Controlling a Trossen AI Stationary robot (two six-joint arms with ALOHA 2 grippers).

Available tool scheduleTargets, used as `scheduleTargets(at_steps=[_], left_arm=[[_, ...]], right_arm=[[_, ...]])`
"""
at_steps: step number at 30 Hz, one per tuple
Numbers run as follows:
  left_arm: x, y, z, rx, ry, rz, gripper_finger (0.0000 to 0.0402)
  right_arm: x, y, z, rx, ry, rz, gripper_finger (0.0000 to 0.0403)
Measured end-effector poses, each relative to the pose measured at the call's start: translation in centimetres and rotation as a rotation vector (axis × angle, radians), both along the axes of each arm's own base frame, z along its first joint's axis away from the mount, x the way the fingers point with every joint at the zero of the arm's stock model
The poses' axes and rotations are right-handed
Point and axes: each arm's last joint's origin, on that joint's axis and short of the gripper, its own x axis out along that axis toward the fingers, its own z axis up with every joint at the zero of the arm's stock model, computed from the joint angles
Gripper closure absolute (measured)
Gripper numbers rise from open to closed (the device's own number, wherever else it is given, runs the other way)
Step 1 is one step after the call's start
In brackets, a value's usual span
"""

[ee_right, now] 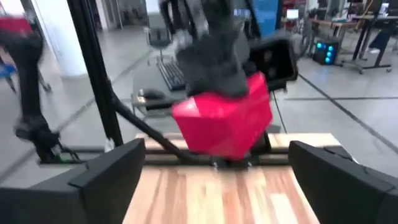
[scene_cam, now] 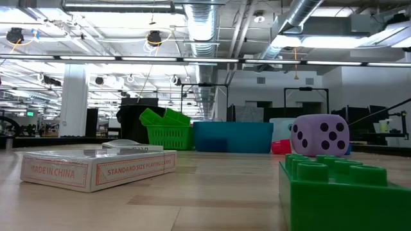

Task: Pick & Place Toys
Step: Put the small stud red game piece into the blue bin

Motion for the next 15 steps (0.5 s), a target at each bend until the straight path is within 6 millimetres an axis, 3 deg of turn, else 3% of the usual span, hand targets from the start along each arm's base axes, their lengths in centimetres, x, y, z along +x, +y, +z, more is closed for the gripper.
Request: scheduleTargets(at_steps=[5,15], left_arm=[[0.5,0.0,-0.4,-0.012,-0.001,0.004,0.0264],[3.5,0.0,-2.0,-0.075,-0.07,-0.06,0.0263]], right_arm=[[0.7,-0.1,-0.3,-0.048,-0.023,0.002,0.0016],[2.9,0.3,-1.5,-0.042,-0.055,0.038,0.0006]])
